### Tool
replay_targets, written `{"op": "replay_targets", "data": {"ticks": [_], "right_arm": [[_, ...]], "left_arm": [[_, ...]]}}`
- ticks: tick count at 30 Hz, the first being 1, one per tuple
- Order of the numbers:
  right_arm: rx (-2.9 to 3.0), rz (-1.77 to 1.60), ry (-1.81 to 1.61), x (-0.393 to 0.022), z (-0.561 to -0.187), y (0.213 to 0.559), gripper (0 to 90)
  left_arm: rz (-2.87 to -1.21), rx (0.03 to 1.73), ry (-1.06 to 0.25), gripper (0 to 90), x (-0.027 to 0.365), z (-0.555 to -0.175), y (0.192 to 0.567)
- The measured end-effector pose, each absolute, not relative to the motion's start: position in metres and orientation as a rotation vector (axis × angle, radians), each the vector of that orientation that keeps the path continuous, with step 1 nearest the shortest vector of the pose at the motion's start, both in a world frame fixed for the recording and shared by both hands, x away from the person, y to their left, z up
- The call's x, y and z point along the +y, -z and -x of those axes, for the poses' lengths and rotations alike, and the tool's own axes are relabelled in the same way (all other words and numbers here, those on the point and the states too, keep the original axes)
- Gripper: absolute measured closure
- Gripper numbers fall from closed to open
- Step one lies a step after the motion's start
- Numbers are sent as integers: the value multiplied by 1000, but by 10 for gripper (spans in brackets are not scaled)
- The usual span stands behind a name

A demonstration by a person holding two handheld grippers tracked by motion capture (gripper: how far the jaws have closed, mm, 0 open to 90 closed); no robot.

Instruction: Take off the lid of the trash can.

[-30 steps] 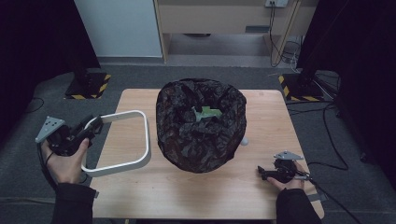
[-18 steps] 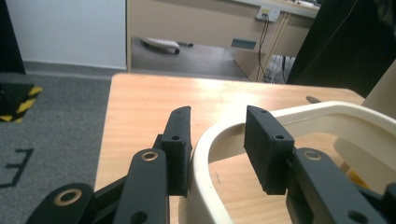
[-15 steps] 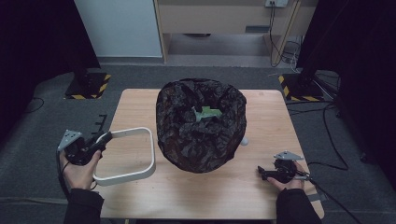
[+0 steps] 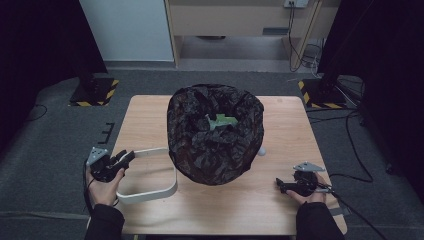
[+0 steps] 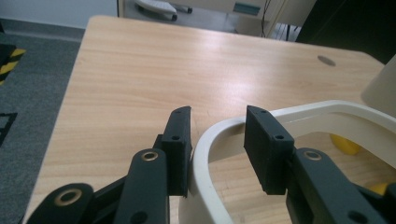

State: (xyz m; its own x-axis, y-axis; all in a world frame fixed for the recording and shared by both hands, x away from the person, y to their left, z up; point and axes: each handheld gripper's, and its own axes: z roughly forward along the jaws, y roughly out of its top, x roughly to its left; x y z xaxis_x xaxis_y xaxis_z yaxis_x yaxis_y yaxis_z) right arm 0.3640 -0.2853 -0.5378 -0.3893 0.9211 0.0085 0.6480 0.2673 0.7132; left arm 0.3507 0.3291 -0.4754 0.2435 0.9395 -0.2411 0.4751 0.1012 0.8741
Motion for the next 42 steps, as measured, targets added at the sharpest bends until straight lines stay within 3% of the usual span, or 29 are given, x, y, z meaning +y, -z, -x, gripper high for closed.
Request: {"op": "replay_targets", "data": {"ticks": [23, 42], "right_arm": [[2127, -1429, -901, -285, -363, 538, 48], [2124, -1421, -910, -286, -362, 537, 76]], "left_arm": [[-1718, 1326, -645, 615, 302, -358, 520], [-1780, 1294, -681, 584, 313, -362, 530]]}}
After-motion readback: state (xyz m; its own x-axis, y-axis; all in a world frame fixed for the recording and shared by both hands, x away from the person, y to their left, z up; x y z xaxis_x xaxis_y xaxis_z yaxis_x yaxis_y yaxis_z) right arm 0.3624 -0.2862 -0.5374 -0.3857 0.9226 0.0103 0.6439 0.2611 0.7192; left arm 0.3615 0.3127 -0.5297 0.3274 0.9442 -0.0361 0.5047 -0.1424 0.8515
